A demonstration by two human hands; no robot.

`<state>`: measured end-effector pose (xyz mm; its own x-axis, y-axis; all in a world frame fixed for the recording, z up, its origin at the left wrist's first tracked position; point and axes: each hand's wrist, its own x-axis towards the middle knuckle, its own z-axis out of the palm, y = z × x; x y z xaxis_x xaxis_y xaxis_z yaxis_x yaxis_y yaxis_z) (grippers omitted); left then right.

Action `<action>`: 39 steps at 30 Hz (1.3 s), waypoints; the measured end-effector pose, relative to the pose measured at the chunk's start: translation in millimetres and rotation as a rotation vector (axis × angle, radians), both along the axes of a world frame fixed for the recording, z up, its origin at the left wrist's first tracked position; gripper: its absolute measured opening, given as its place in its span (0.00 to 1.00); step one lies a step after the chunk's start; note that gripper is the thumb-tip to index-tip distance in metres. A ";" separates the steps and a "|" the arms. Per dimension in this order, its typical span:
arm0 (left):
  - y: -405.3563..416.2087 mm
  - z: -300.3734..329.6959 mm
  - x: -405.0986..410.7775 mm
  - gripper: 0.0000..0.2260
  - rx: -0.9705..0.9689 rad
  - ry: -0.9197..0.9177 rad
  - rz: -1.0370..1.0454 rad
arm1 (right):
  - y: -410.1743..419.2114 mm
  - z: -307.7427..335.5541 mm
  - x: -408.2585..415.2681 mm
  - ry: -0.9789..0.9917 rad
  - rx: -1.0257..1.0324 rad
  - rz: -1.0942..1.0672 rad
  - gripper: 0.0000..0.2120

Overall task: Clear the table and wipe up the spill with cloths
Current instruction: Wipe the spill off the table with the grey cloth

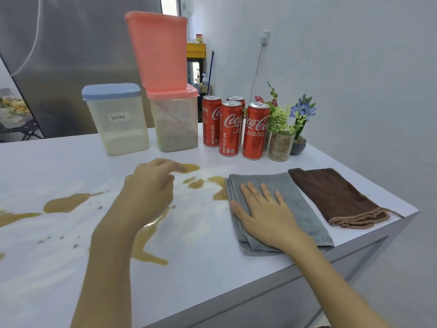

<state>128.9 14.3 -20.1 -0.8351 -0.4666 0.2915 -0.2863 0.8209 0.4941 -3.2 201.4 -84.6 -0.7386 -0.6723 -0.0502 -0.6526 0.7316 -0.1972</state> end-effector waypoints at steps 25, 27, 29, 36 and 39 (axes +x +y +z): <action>-56.6 -7.4 -13.3 0.17 -0.182 -0.108 -0.029 | -37.4 5.4 10.3 -0.024 0.033 0.035 0.31; -58.7 -7.3 -17.4 0.17 -0.195 -0.121 -0.033 | -32.5 5.1 3.2 -0.020 0.047 -0.044 0.33; -60.7 -9.0 -21.2 0.18 -0.216 -0.131 -0.044 | -36.3 4.0 -6.0 -0.022 0.056 -0.103 0.38; -67.1 -19.8 -20.6 0.18 -0.363 -0.122 0.024 | -80.3 7.7 -49.4 -0.023 0.049 -0.174 0.40; -68.7 -18.4 -20.0 0.17 -0.425 -0.055 0.064 | -101.0 6.5 -50.9 0.008 0.037 -0.118 0.32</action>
<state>109.0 -54.4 -38.5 -0.8280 -0.3658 0.4251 -0.3595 0.9280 0.0984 -54.1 100.4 -78.1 -0.8129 -0.5785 -0.0671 -0.5629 0.8101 -0.1642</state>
